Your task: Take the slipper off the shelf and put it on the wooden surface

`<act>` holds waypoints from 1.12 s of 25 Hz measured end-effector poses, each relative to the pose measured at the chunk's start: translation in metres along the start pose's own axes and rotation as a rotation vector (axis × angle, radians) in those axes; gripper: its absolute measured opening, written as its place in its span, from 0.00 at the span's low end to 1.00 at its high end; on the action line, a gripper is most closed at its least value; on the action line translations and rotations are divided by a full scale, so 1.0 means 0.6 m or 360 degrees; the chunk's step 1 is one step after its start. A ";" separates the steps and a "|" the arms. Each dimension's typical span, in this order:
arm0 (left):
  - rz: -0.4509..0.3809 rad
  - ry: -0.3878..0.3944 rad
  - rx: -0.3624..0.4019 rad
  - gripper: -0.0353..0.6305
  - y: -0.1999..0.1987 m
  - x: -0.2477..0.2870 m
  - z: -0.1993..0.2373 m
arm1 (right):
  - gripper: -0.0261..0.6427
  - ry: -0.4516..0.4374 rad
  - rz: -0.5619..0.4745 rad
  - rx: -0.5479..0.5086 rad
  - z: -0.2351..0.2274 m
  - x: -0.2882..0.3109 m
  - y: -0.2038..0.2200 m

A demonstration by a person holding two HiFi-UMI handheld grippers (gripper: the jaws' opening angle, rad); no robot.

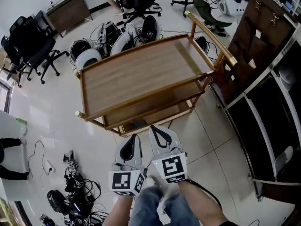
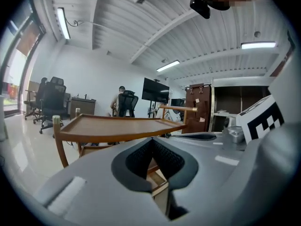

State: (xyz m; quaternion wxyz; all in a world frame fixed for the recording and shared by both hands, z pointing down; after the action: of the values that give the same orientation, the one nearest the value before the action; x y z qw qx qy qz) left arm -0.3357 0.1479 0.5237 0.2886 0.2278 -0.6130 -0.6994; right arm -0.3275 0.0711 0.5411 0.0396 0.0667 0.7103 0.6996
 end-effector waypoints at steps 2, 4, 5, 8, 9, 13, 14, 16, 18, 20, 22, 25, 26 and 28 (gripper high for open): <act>-0.0014 0.0020 0.0004 0.06 -0.053 -0.007 -0.023 | 0.04 0.0025 -0.0031 0.0004 -0.005 -0.022 -0.063; -0.0034 0.0049 0.0010 0.06 -0.104 -0.015 -0.049 | 0.04 0.0046 -0.0058 -0.0004 -0.007 -0.046 -0.123; -0.0043 0.0067 0.0014 0.06 -0.127 -0.020 -0.063 | 0.04 0.0055 -0.0069 -0.0011 -0.007 -0.059 -0.151; -0.0054 0.0108 0.0009 0.06 -0.184 -0.032 -0.101 | 0.04 0.0081 -0.0101 -0.0029 -0.007 -0.095 -0.229; -0.0057 0.0118 0.0006 0.06 -0.199 -0.035 -0.113 | 0.04 0.0088 -0.0108 -0.0034 -0.008 -0.105 -0.251; -0.0073 0.0142 -0.0012 0.06 -0.253 -0.049 -0.156 | 0.04 0.0105 -0.0116 -0.0072 -0.020 -0.146 -0.322; -0.0074 0.0149 -0.0015 0.06 -0.266 -0.052 -0.165 | 0.04 0.0109 -0.0119 -0.0088 -0.023 -0.157 -0.338; -0.0082 0.0166 -0.0011 0.06 -0.290 -0.060 -0.184 | 0.04 0.0117 -0.0135 -0.0112 -0.027 -0.175 -0.369; -0.0093 0.0176 -0.0010 0.06 -0.311 -0.070 -0.200 | 0.04 0.0121 -0.0156 -0.0116 -0.029 -0.194 -0.393; -0.0108 0.0184 -0.0008 0.06 -0.330 -0.080 -0.216 | 0.04 0.0125 -0.0171 -0.0108 -0.030 -0.214 -0.413; -0.0120 0.0197 -0.0002 0.06 -0.350 -0.095 -0.234 | 0.04 0.0133 -0.0182 -0.0087 -0.026 -0.237 -0.428; -0.0140 0.0238 0.0005 0.06 -0.370 -0.121 -0.263 | 0.04 0.0149 -0.0194 -0.0033 -0.014 -0.274 -0.444; -0.0152 0.0254 0.0009 0.06 -0.376 -0.127 -0.273 | 0.04 0.0155 -0.0206 -0.0029 -0.012 -0.284 -0.451; -0.0170 0.0273 0.0024 0.06 -0.386 -0.139 -0.289 | 0.04 0.0163 -0.0229 -0.0035 -0.008 -0.302 -0.464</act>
State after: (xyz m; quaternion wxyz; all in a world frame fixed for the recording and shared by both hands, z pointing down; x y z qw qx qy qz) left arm -0.1869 0.0980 0.2665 0.3006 0.3214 -0.5783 -0.6870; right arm -0.1602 0.0357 0.2563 0.0542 -0.0209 0.7067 0.7052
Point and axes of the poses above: the fingertips, and each gripper's own axes: x forward along the fingers, z to its left, y out of its underside, the point moved 2 cm from there along -x, backward along the fingers, and after that the axes turned 9 degrees about -z, right-handed, at the moved point
